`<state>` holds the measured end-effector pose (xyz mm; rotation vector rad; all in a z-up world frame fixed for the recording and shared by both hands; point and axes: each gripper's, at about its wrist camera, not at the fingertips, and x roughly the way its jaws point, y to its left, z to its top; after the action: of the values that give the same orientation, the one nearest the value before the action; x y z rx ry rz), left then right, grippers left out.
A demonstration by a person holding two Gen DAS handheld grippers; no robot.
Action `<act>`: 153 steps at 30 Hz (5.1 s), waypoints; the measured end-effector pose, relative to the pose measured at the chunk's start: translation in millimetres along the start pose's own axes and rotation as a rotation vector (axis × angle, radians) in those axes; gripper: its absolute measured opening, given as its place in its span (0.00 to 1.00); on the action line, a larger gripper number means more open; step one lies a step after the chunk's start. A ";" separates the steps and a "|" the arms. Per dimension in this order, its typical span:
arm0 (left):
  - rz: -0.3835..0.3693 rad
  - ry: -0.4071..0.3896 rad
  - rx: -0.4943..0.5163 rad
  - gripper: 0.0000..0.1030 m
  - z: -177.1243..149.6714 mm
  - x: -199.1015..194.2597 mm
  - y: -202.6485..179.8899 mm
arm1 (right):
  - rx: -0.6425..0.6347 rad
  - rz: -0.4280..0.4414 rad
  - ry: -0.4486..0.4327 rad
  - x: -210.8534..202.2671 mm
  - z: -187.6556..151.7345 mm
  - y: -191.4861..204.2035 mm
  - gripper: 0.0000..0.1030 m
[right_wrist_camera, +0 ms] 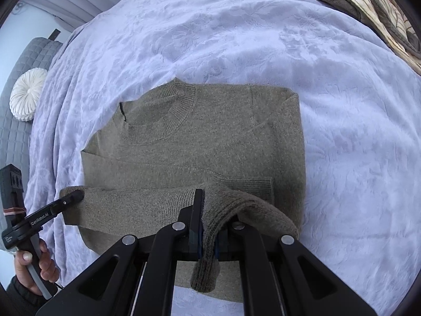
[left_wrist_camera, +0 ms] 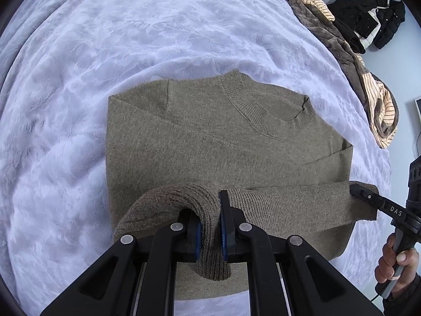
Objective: Fold small clothes
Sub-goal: 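Carry the held hem over the body and lay it near the collar, then open both grippers to release the hem onto the sweater, then press the folded sweater flat with both open grippers, then grasp one side edge of the folded sweater with both grippers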
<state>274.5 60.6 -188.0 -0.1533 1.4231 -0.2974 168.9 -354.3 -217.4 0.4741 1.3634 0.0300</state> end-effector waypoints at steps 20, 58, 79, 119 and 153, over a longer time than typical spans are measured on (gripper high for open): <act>-0.031 0.006 -0.093 0.11 25.0 18.7 12.4 | 0.036 0.013 0.000 18.3 20.1 -15.5 0.06; -0.005 0.095 -0.131 0.34 44.1 61.4 17.0 | 0.100 0.050 0.053 56.0 37.3 -31.1 0.09; -0.182 -0.021 -0.279 0.81 50.0 36.1 38.4 | 0.136 0.140 -0.068 26.3 35.6 -31.0 0.61; 0.166 0.055 0.153 0.81 -38.0 59.8 -4.0 | 0.040 0.003 0.088 63.0 -56.4 -13.4 0.64; -0.556 0.000 -0.313 0.36 -84.3 65.6 154.2 | -0.269 -0.139 0.059 21.7 -93.0 187.6 0.64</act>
<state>216.3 194.4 -305.7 -0.8116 1.4008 -0.5268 133.0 -149.5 -185.1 0.1536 1.4230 0.1120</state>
